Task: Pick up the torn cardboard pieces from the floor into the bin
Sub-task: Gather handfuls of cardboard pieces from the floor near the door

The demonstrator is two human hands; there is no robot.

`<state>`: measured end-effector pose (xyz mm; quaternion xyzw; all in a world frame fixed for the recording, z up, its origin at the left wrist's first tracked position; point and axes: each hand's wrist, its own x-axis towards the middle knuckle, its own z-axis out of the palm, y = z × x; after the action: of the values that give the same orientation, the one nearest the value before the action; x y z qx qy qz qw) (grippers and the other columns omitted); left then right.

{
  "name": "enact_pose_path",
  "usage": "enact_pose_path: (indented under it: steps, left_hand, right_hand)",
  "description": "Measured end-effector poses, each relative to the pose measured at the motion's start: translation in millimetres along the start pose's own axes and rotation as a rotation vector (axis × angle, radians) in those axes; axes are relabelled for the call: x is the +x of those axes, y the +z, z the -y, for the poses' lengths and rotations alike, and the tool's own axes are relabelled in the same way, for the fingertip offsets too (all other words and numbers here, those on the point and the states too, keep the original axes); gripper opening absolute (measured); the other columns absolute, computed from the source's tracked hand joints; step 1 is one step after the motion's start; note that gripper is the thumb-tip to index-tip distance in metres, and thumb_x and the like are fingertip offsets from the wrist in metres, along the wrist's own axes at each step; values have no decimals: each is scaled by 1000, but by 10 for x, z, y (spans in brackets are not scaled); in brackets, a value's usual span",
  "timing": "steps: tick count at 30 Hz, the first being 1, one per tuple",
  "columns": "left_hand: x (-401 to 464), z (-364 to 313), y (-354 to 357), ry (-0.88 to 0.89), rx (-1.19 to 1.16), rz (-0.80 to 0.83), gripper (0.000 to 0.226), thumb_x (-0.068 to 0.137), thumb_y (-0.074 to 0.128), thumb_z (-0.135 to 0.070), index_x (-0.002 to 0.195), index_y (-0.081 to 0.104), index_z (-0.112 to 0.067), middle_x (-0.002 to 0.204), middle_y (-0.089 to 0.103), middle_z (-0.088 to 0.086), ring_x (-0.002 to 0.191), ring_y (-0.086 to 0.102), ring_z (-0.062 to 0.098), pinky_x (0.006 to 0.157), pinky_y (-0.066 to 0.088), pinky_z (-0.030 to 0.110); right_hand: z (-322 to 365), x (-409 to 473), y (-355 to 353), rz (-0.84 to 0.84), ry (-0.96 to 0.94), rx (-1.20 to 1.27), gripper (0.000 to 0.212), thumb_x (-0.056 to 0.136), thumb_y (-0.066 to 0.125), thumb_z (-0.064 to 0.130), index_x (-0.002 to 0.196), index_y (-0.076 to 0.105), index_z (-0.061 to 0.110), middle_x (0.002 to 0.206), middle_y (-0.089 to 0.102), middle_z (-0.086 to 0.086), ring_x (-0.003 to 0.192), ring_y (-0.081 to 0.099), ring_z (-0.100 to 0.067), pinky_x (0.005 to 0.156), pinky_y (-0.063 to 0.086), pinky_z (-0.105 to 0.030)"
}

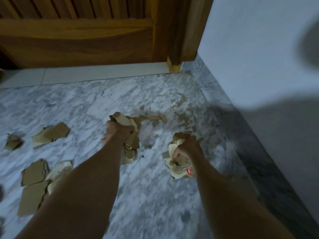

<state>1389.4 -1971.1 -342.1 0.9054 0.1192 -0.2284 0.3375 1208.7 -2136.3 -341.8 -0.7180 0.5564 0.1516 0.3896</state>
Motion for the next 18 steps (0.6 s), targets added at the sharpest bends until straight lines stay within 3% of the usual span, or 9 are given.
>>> enact_pose_path:
  steps: [5,10,13,16,18]
  left_hand:
    - [-143,68,-4,104,4,48,79,73,84,-32,132,38,-10,125,58,13,116,60,34,93,54,45]
    - [-117,222,-108,12,-236,131,86,49,90,-35,124,55,-13,118,66,10,106,65,32,87,60,48]
    - [-116,302,-262,-31,-437,137,64,63,91,-21,119,63,-8,113,69,9,101,68,30,81,61,44]
    - [-107,402,-553,-67,-611,132,48,75,85,-14,117,65,-3,112,69,10,96,67,30,65,57,37]
    - [-119,498,-815,-102,-717,98,43,77,84,-13,115,64,-5,112,68,10,94,66,30,61,54,36]
  right_hand:
    - [6,-47,28,-48,42,-15,107,59,94,18,146,32,7,145,41,-17,134,43,-34,103,44,-42]
    - [-3,-53,28,-35,-31,32,94,52,93,12,135,49,15,121,64,-7,118,59,-31,99,49,-40]
    - [57,-20,25,33,-96,104,97,44,95,10,131,54,17,117,65,-4,115,60,-30,99,51,-41]
    - [265,-52,33,99,-200,294,68,55,93,3,115,60,9,98,67,-6,88,63,-22,71,54,-32]
    - [493,-145,104,214,-257,351,62,54,93,2,110,67,7,95,71,-9,87,67,-25,70,56,-32]
